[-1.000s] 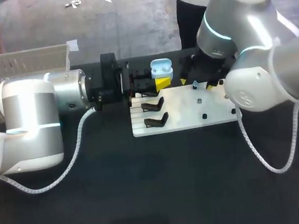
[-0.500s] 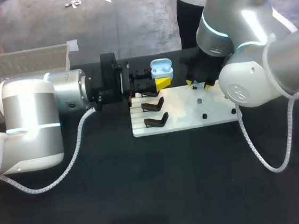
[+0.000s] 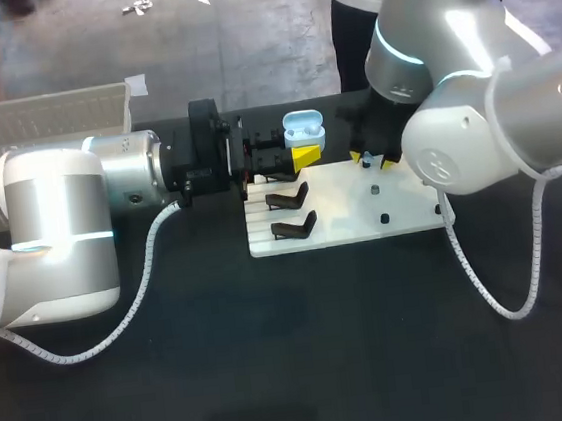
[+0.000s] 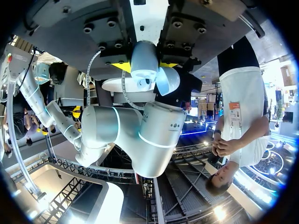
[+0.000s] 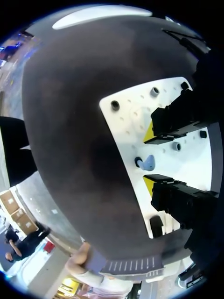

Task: Pick up each earbud case from the left stands, insert the matching earbuds, close the lid, and place the case in the box.

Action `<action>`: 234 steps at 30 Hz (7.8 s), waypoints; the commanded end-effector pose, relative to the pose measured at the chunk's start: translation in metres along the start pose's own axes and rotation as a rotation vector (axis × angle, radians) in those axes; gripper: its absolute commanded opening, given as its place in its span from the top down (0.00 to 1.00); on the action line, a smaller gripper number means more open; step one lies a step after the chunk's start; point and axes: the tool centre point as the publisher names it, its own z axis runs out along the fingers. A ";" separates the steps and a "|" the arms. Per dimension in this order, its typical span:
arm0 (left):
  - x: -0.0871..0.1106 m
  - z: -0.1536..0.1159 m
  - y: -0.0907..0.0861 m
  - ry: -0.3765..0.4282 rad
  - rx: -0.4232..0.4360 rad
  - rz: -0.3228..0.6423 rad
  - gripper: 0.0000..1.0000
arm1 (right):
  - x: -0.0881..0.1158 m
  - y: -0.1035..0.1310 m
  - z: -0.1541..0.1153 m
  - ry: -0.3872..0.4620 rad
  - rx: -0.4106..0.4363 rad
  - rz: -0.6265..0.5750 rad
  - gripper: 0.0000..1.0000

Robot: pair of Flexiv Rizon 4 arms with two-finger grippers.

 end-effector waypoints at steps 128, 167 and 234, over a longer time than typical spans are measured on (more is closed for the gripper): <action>0.001 0.000 -0.001 -0.004 -0.006 0.004 1.00 | 0.099 0.028 -0.210 0.195 -0.099 -0.564 1.00; 0.001 0.000 -0.001 -0.004 -0.006 0.004 1.00 | 0.102 0.103 -0.203 0.212 -0.074 -0.820 1.00; 0.001 0.000 -0.001 -0.004 -0.006 0.004 1.00 | 0.107 0.101 -0.178 0.199 -0.005 -0.819 1.00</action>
